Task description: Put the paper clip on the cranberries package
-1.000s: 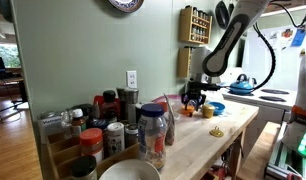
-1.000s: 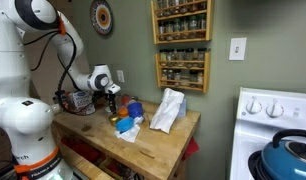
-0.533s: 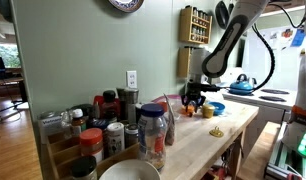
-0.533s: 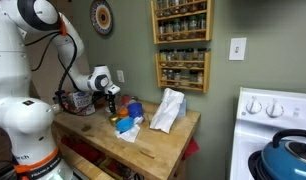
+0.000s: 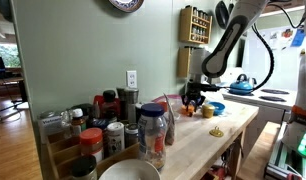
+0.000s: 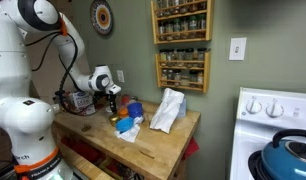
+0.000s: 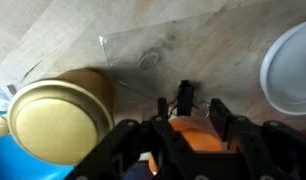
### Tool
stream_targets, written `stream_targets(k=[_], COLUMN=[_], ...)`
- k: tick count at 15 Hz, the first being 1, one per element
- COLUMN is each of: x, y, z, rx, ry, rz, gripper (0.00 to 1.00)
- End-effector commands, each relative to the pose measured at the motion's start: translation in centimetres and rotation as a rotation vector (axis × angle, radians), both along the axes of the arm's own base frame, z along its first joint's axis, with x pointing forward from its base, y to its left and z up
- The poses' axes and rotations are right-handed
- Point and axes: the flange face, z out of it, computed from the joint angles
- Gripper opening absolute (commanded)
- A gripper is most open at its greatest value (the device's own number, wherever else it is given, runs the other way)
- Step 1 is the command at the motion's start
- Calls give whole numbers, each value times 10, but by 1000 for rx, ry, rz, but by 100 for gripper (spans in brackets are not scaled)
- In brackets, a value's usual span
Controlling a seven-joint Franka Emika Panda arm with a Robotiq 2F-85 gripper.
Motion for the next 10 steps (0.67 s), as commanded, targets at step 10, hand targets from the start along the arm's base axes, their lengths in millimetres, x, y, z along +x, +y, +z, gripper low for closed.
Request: stream_targets(k=[10], x=[4], y=[0], z=[4], rx=[-9], ry=[-14], rz=[-1], gripper=[7])
